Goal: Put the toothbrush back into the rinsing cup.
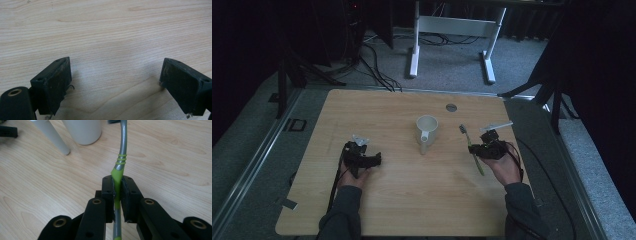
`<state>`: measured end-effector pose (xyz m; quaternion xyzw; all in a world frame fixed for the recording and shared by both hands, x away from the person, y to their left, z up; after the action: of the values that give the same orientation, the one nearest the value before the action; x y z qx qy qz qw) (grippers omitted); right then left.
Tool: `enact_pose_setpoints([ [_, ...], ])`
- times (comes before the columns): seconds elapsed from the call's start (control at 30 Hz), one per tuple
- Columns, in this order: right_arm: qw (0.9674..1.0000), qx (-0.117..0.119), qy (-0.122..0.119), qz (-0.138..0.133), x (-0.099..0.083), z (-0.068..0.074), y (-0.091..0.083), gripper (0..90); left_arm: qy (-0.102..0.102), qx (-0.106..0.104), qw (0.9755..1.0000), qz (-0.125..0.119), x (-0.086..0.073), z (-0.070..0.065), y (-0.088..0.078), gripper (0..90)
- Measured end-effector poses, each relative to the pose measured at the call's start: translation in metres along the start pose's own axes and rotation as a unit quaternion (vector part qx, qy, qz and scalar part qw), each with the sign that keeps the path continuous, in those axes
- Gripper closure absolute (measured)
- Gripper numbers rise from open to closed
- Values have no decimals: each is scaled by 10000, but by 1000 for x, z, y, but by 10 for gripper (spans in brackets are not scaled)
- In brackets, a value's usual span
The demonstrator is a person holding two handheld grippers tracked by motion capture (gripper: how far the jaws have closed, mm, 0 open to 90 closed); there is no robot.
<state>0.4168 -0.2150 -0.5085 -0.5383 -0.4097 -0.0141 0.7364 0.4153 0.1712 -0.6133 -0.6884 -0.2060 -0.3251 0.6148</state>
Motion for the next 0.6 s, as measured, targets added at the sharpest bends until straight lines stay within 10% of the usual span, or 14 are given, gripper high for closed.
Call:
enact_pose_setpoints([
  [0.6, 9994, 25, 54, -347, 17, 3, -5, 816, 1, 0, 10000, 2, 0, 0, 0, 109],
])
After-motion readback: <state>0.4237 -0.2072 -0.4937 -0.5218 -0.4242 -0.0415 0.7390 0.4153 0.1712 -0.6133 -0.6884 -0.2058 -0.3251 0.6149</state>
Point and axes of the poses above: each handheld gripper's, and its own axes: y roughly forward along the jaws, x roughly out of its top, z roughly to its left, the point moved 7 cm from there along y, roughly forward along the jaws, and after that the axes turned 2 degrees about -y, right-handed, at the moved point
